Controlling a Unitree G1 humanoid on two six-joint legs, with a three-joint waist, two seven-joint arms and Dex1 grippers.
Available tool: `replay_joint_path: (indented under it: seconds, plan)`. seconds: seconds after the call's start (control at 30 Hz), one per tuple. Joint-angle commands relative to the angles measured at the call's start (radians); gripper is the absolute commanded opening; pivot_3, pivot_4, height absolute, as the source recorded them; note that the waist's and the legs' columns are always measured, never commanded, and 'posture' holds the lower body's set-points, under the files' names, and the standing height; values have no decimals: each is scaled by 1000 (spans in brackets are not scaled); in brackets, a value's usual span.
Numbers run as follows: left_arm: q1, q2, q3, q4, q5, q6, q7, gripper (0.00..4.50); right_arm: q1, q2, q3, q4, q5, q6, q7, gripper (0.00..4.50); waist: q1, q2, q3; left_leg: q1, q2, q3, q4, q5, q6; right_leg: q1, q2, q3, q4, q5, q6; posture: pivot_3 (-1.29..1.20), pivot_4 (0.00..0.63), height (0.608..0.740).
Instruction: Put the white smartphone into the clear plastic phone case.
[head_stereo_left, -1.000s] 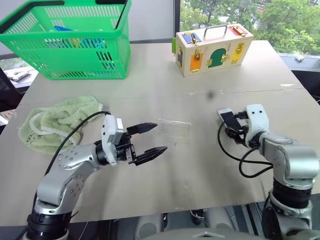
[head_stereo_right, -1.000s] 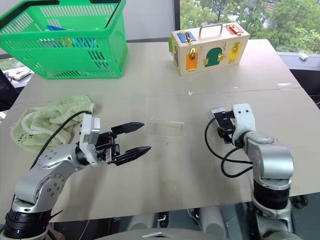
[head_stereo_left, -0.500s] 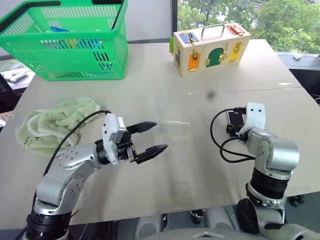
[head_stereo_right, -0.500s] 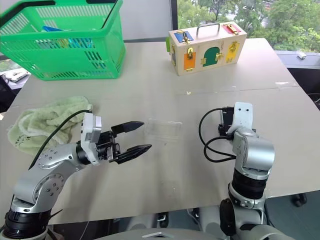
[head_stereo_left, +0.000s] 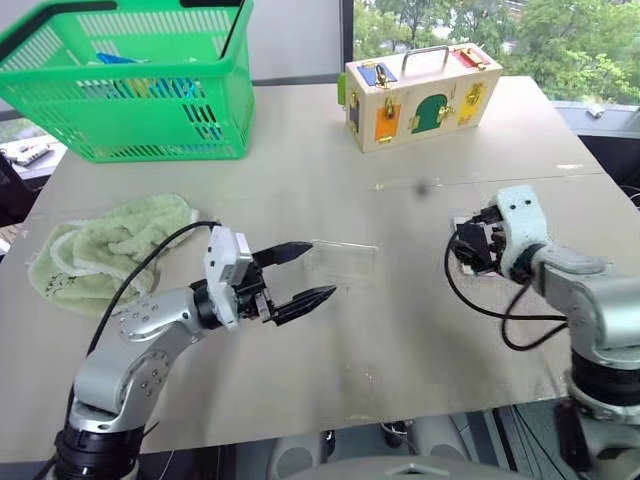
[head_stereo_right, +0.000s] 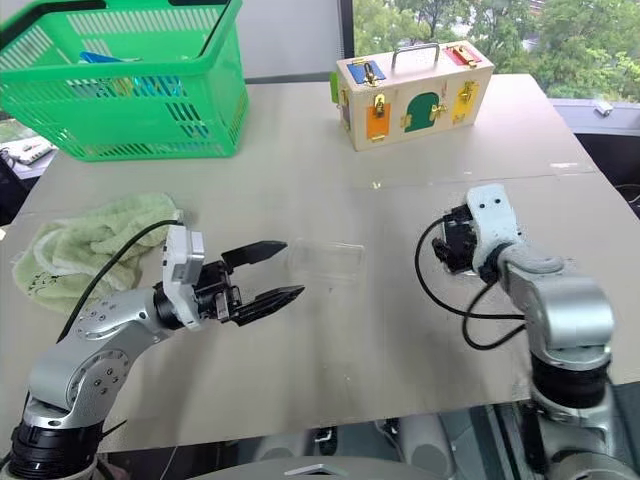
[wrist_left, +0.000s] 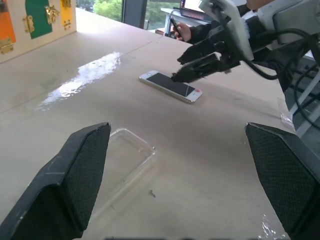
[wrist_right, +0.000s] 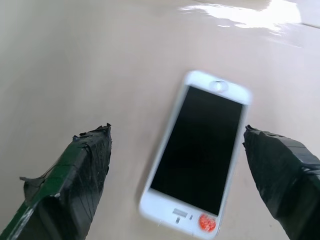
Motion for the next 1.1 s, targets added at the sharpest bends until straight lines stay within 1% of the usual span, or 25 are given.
replay_joint_path:
  seconds: [0.03,0.17,0.23,0.33,0.43,0.63,0.93,1.1]
  plan:
    - [-8,-1,6,-37,-21,-7,0,4500,32,-109,-15,-39,76,-121,124,4473,-1,0,0,0,0,0,0,0,0,0,0,0,-1,0,0,0,150,740]
    - [-6,1,8,-40,-24,-7,-3,4500,145,-316,41,25,40,-421,259,4473,3,0,0,-2,0,0,0,0,0,0,0,0,-3,0,0,0,150,740]
    - [-6,0,8,-40,-25,-7,-3,4500,167,-355,37,87,33,-526,284,4473,4,-1,0,-2,0,-1,0,0,0,1,0,-1,-5,0,0,0,150,740]
    - [-2,0,13,-45,-29,-8,-1,4500,159,-385,33,180,12,-648,306,4473,0,-1,0,-2,0,0,1,0,0,1,1,0,-5,0,1,0,150,740]
    - [3,1,17,-49,-31,-11,2,4500,155,-402,38,232,5,-708,324,4473,4,-1,0,-2,0,-1,1,0,0,1,1,0,-5,0,1,0,150,740]
    - [12,-4,21,-55,-32,-14,12,4500,163,-408,31,298,-6,-768,336,4473,7,-1,0,-2,0,0,1,0,0,1,2,0,-5,0,1,0,150,740]
    - [13,-14,12,-53,-21,-27,23,4500,180,-420,89,445,-119,-906,318,4473,13,-1,0,-2,0,0,1,0,0,1,2,1,-4,0,1,0,150,740]
    - [13,-17,7,-48,-14,-34,23,4500,190,-413,122,490,-172,-968,312,4473,14,-1,0,-1,0,1,1,0,0,2,2,1,-4,1,1,0,150,740]
